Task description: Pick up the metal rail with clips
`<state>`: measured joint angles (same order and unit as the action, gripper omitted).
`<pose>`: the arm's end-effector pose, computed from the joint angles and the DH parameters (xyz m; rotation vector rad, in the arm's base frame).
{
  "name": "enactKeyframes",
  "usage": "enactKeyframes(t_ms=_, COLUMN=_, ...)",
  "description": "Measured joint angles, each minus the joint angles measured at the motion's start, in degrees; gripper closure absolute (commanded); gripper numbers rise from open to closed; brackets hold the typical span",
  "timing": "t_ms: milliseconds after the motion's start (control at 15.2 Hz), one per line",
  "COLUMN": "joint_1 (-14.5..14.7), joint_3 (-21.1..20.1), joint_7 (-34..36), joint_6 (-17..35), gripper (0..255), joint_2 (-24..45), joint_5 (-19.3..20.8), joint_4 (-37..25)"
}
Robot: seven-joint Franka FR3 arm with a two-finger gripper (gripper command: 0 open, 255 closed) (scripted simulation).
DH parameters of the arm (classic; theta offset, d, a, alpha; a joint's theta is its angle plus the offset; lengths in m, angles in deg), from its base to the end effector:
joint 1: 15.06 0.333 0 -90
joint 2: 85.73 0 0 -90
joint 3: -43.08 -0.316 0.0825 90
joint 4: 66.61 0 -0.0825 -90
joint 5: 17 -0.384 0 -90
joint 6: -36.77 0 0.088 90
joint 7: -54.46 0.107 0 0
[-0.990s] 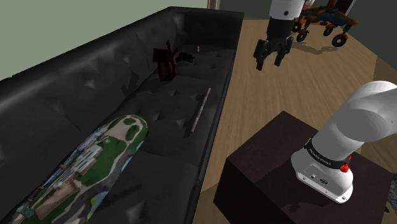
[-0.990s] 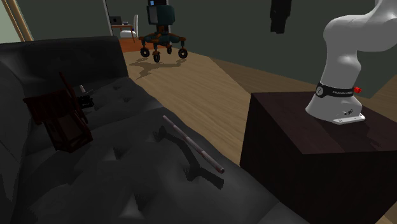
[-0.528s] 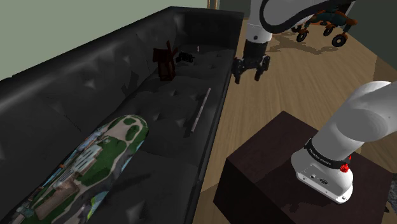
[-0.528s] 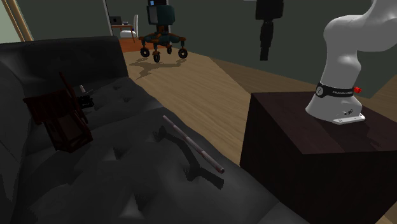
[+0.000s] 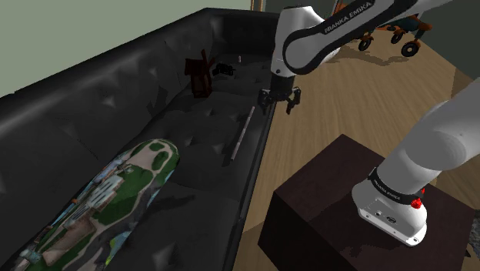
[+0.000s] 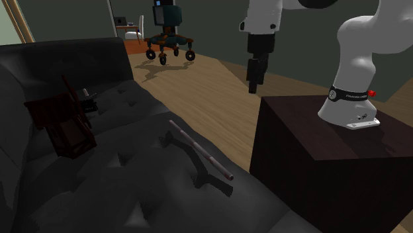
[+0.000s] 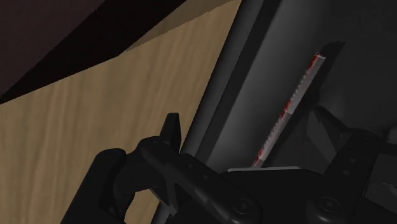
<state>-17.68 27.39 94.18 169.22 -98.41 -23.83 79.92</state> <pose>0.4196 0.0974 0.3403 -3.0103 0.8563 0.0609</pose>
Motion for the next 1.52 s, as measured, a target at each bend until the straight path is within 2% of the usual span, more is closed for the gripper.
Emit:
enactKeyframes(t_ms=198, joint_1=-0.71, joint_3=-1.42, joint_7=5.93, joint_6=5.45, gripper=0, joint_2=6.41, joint_5=2.15, joint_4=-1.36)
enactKeyframes(t_ms=396, joint_1=-0.97, joint_3=-2.18, joint_7=13.14, joint_6=10.58, gripper=0, joint_2=14.53, joint_5=6.18, joint_4=-4.55)
enactKeyframes(t_ms=594, joint_1=-0.42, joint_3=-1.12, joint_7=19.92, joint_6=13.97, gripper=0, joint_2=22.33, joint_5=10.76, joint_4=-9.01)
enactKeyframes(t_ms=858, joint_1=1.96, joint_3=1.9, joint_7=28.11, joint_6=17.68, gripper=0, joint_2=32.06, joint_5=15.79, joint_4=-15.18)
enactKeyframes(t_ms=1254, joint_1=6.51, joint_3=7.04, joint_7=37.37, joint_6=20.61, gripper=0, joint_2=45.86, joint_5=19.1, joint_4=-26.72)
enactKeyframes(t_ms=1518, joint_1=7.43, joint_3=8.27, joint_7=38.91, joint_6=21.97, gripper=0, joint_2=49.67, joint_5=19.57, joint_4=-29.37)
